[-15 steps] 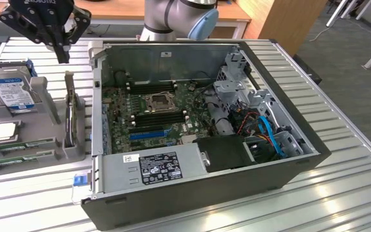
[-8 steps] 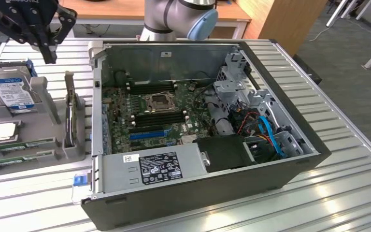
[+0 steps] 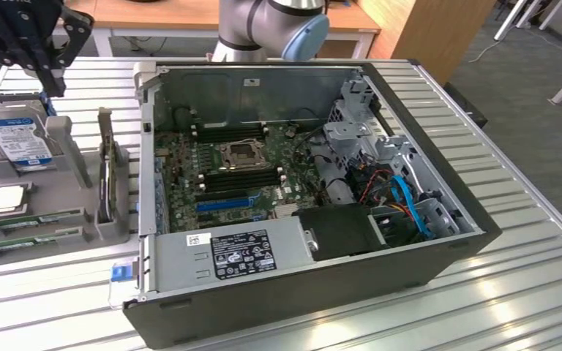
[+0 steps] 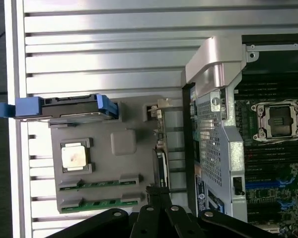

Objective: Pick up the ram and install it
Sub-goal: 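Reach for the ram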

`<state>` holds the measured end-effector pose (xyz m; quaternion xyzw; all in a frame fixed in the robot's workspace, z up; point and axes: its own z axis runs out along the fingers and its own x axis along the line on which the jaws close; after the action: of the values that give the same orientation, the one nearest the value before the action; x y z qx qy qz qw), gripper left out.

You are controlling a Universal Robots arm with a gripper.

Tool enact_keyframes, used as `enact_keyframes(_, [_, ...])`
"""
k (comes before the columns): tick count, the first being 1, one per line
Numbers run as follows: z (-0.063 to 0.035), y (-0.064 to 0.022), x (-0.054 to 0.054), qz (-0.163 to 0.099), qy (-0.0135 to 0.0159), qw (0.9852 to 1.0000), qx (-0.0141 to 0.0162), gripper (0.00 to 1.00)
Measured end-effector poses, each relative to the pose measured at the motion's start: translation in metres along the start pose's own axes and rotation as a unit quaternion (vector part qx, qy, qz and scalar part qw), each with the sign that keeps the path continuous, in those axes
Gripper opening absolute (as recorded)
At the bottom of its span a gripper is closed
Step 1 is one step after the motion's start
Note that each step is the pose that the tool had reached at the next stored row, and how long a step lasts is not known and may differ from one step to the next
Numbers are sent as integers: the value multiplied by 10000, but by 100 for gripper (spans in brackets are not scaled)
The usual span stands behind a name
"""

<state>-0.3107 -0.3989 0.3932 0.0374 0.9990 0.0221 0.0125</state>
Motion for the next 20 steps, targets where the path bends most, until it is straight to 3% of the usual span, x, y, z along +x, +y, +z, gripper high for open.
enact_keyframes(20, [-15,-42,562,0,0,10000,0,10])
